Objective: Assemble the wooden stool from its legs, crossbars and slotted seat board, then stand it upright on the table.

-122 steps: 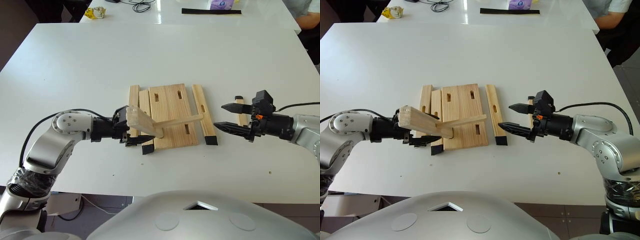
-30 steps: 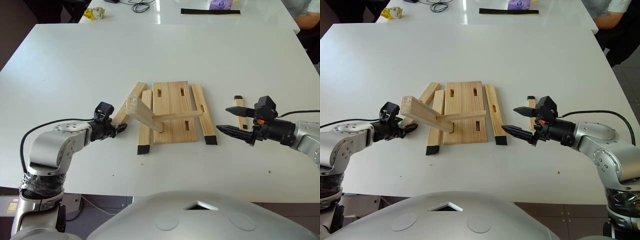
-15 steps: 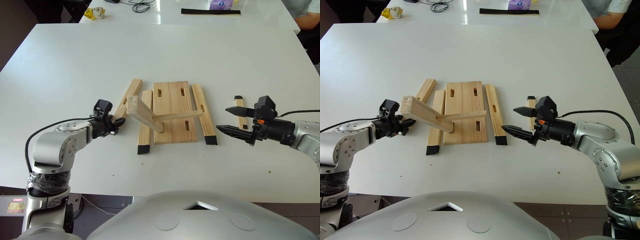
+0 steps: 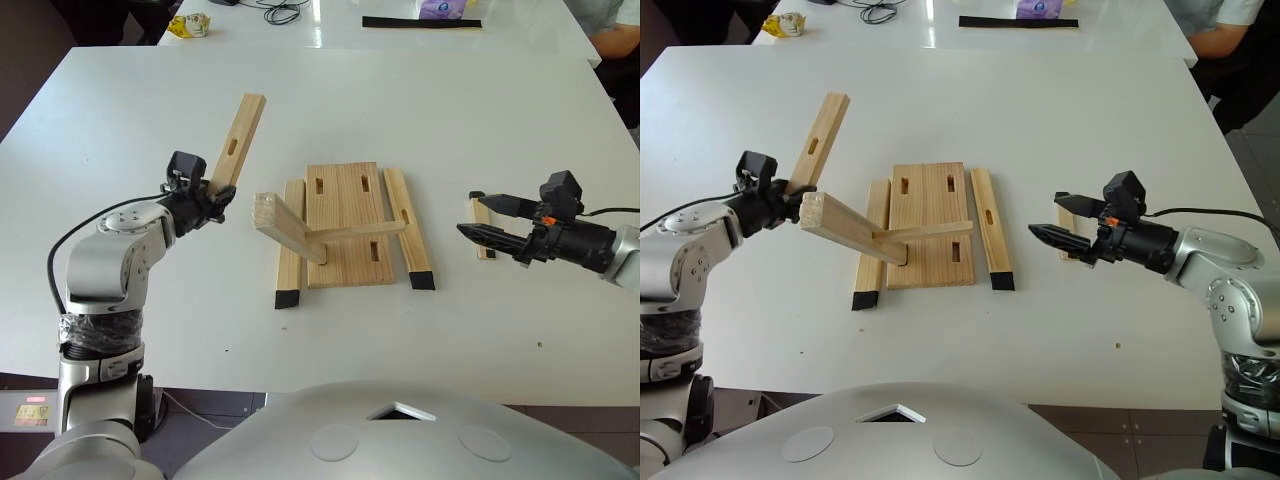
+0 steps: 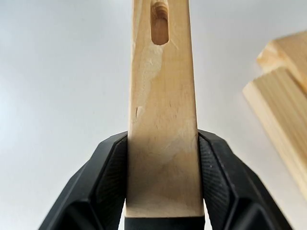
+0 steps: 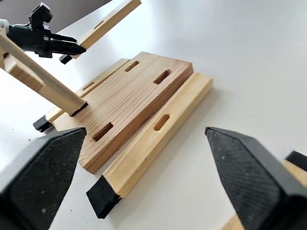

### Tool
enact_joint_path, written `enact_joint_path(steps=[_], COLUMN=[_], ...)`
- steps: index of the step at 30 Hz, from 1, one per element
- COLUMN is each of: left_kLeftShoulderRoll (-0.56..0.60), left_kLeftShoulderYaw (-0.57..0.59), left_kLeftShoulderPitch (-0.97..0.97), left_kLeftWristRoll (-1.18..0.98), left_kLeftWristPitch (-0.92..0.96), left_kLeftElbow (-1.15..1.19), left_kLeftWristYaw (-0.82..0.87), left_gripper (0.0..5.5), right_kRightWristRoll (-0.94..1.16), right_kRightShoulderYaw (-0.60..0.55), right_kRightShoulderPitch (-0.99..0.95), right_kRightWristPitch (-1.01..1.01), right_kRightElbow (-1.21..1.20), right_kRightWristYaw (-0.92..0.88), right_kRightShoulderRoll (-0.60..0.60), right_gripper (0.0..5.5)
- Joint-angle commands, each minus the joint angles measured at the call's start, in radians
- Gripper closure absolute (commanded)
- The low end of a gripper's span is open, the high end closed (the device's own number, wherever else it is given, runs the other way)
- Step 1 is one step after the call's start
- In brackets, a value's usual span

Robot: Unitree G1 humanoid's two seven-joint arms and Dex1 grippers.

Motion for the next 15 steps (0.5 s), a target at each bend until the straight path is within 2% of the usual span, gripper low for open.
enact_joint_path(steps=[1,5,9,15], left_kLeftShoulderRoll=[0.002,-0.003,-0.015,-0.089], left_kLeftShoulderYaw=[0.035,0.04,-0.005,-0.131], left_kLeftShoulderPitch=[-0.149,-0.3,-0.417,-0.575], left_kLeftWristRoll=[-0.051,-0.123,-0.148,-0.098], left_kLeftWristPitch=[-0.096,-0.178,-0.276,-0.531], left_kLeftElbow=[0.003,-0.001,0.064,0.329], left_kLeftWristYaw=[-0.085,-0.196,-0.321,-0.578], left_gripper=[3.5,3.5,3.5,3.5], right_kRightWristRoll=[0.04,0.056,0.139,0.161], right_kRightShoulderYaw=[-0.057,-0.06,-0.084,-0.006], right_kRightShoulderPitch=[-0.093,-0.181,-0.306,-0.526], right_kRightWristPitch=[0.051,0.047,0.062,0.045], right_kRightElbow=[0.097,0.12,0.129,0.179], right_kRightWristYaw=[-0.011,-0.002,0.009,0.03], right_kRightShoulderRoll=[-0.007,0.008,0.042,0.1], right_gripper=[0.92,0.92,0.92,0.92])
